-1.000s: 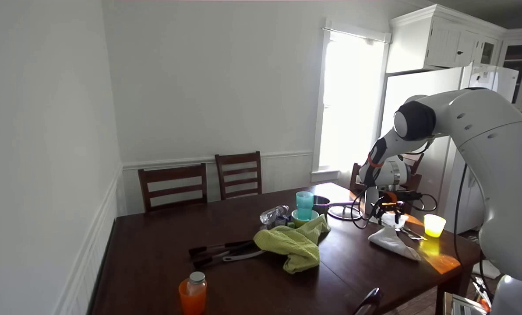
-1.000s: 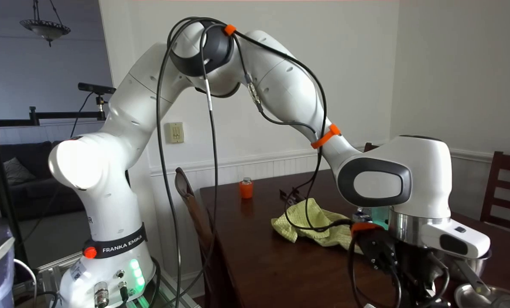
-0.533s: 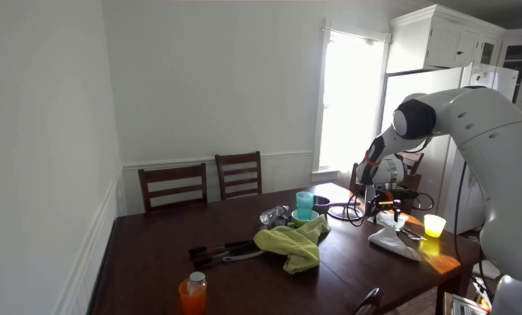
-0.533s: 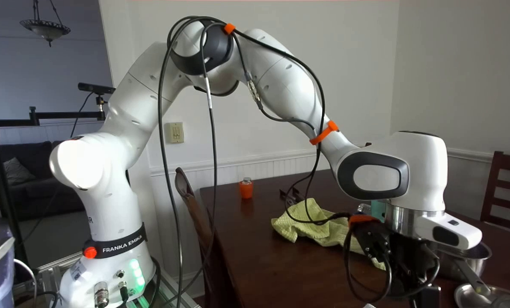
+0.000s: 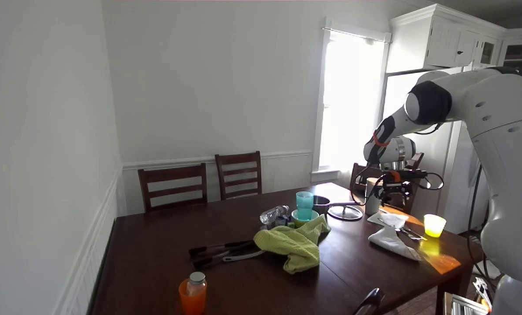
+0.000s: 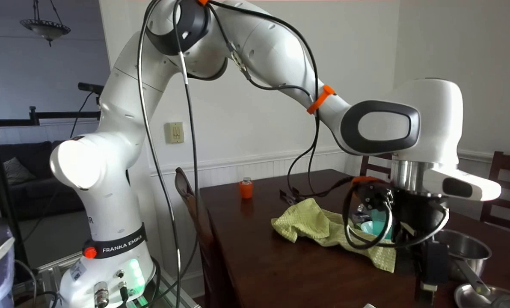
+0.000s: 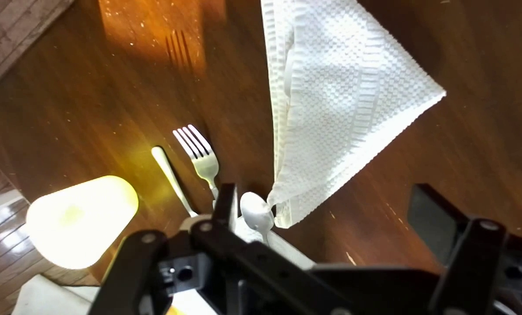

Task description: Fold the white towel twice

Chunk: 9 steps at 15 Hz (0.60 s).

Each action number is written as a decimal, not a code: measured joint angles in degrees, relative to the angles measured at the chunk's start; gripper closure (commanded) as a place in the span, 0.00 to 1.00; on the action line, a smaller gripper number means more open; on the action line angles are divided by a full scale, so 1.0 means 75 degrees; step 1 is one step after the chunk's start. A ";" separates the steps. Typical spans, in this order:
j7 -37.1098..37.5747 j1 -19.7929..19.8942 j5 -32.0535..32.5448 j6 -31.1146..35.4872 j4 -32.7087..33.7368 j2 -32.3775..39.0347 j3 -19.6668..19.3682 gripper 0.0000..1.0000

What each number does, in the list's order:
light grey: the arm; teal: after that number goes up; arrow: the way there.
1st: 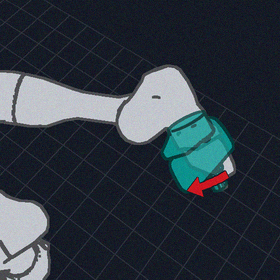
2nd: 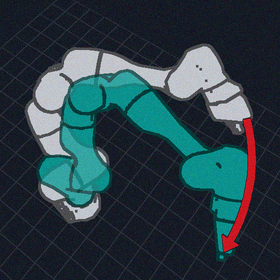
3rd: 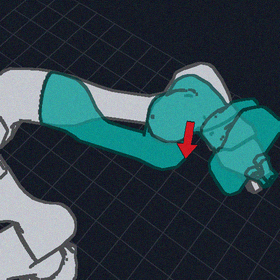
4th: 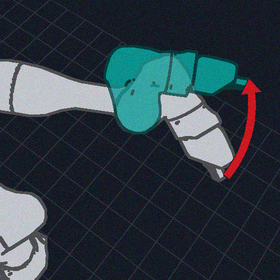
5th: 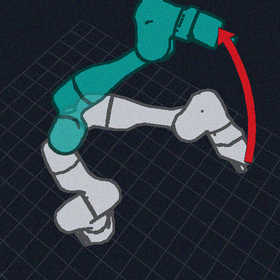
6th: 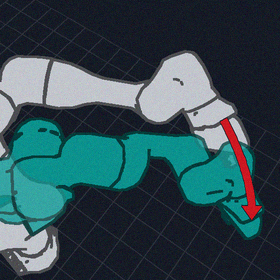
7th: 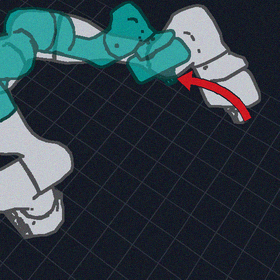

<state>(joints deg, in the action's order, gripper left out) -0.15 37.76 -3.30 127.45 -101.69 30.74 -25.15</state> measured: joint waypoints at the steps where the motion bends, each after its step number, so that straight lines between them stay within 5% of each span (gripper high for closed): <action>1: 0.0059 0.0000 0.0041 -0.0149 0.0003 -0.0165 -0.0037 0.00; 9: 0.0753 -0.0079 0.0403 -0.0615 0.0009 -0.1119 -0.0158 0.00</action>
<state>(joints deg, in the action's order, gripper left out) 5.50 37.16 -0.27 122.84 -101.62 22.35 -26.34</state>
